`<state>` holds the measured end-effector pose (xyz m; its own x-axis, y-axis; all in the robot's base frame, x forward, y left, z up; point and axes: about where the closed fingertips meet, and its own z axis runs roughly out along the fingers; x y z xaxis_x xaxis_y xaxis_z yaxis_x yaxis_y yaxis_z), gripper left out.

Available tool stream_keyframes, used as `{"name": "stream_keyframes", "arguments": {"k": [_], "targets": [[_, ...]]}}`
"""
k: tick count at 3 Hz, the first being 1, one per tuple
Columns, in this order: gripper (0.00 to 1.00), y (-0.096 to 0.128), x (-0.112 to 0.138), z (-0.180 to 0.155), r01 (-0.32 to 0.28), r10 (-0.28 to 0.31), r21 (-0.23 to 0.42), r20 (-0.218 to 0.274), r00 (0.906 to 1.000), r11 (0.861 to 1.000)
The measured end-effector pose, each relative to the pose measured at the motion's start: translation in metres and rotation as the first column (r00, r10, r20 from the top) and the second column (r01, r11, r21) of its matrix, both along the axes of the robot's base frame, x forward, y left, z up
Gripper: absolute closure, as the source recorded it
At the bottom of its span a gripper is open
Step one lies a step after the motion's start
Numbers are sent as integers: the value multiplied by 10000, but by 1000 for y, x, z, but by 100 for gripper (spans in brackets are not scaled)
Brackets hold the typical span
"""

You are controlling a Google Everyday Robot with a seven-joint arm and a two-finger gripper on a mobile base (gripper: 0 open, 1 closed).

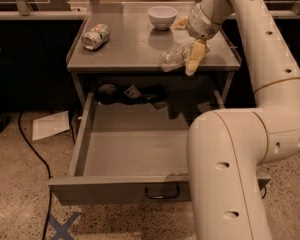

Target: Place water bottle into top drawer

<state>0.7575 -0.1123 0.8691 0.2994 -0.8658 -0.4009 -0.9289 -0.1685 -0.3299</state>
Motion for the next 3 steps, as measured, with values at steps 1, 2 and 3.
{"name": "stream_keyframes", "arguments": {"k": [1,2,3], "targets": [[0,0,1,-9,-83,82,-119,-142,9999,9999],[0,-1,1,-17,-108,104,-177,-261,9996,9998],[0,-1,2,-21,-143,133,-348,-298,9995,9993]]}}
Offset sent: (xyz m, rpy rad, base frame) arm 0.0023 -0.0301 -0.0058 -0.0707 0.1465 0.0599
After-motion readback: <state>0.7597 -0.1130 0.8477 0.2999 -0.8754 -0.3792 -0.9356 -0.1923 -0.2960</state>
